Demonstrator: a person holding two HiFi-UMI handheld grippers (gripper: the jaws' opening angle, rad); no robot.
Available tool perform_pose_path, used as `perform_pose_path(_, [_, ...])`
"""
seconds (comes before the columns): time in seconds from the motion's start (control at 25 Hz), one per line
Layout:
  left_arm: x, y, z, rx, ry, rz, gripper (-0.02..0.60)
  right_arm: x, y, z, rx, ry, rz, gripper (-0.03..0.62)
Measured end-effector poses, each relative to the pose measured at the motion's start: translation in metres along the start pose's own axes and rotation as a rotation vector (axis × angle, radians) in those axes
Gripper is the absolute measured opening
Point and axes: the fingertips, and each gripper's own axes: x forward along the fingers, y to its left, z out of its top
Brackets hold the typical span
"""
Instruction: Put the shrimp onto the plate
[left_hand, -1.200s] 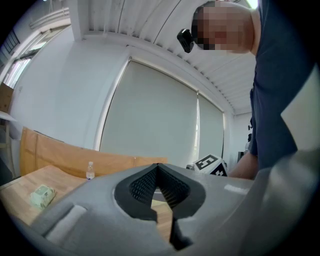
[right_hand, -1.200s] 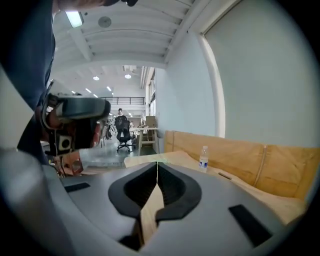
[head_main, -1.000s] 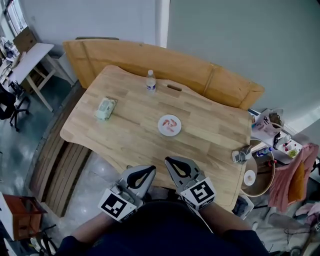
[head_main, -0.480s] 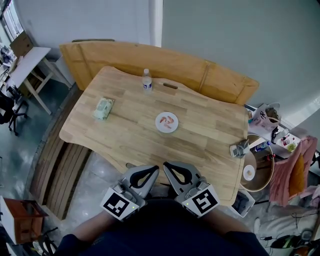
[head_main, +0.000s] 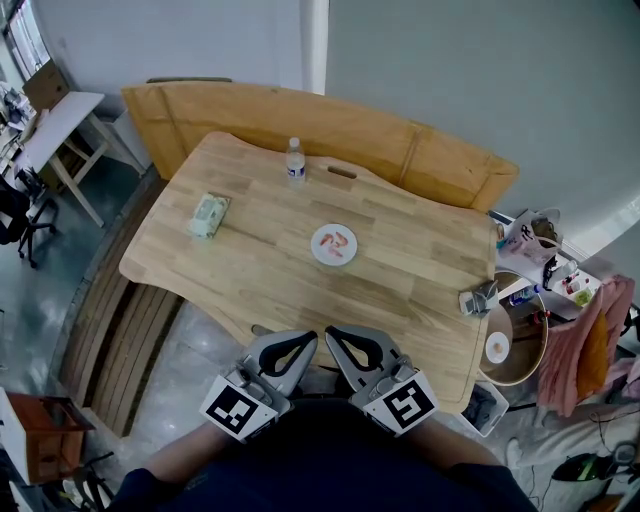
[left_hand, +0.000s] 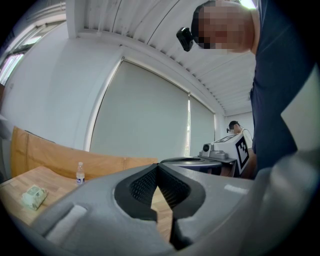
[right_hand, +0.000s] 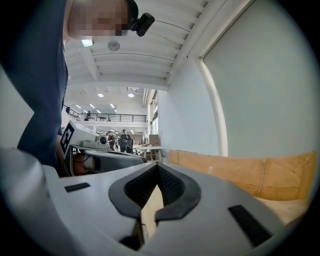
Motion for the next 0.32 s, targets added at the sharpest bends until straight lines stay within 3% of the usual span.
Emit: perform_pose_path(0.32, [0.002,-0.0003,0.0009,0.002,-0.003,0.009,0.0,-0.0006,-0.0026,-0.0026,0.006,0.004,0.01,0.009])
